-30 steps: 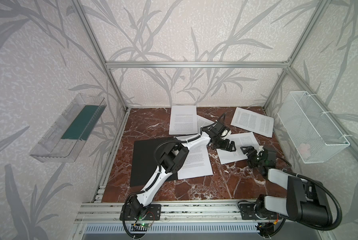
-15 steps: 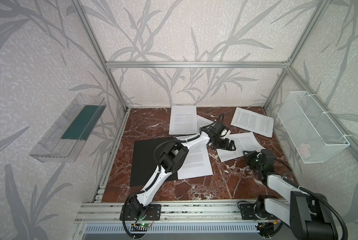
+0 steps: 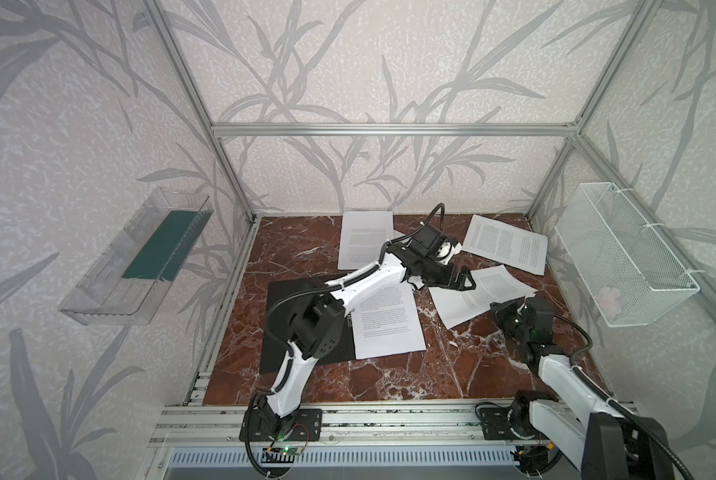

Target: Put the files into the folder

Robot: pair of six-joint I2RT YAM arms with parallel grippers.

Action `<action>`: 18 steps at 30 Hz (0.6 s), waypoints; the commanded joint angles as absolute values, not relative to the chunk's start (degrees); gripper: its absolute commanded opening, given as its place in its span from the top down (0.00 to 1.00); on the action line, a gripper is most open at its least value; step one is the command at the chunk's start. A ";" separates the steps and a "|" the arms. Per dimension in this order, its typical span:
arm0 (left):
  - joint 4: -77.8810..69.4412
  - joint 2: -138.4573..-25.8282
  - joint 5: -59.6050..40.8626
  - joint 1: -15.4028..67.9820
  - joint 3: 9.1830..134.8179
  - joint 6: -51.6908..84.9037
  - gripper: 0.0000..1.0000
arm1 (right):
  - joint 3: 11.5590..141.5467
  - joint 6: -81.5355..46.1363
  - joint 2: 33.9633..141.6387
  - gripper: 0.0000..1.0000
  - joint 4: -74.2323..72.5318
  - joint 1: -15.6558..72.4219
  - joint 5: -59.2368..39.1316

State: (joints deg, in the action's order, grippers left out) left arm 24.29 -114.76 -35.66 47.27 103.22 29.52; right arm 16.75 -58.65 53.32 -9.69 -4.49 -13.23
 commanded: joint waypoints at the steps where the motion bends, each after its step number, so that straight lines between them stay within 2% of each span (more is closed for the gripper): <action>1: 14.84 -102.60 -32.63 47.72 93.19 30.88 0.01 | 23.57 -50.06 47.92 1.00 1.83 -2.78 -11.80; 6: 8.29 -83.92 -19.34 47.66 72.22 29.57 0.01 | 36.10 -40.73 46.76 1.00 15.01 4.39 -9.35; 9: 9.00 -73.96 -11.20 47.56 63.96 27.75 0.01 | 43.39 -36.87 49.42 1.00 20.87 11.25 -6.10; 15: 11.09 -53.12 -0.76 47.51 49.70 25.12 0.01 | 59.76 -28.56 60.42 1.00 28.64 30.39 2.97; 18: 11.56 -42.92 8.66 47.60 42.41 24.65 0.01 | 67.03 -26.57 67.58 1.00 29.19 38.60 1.98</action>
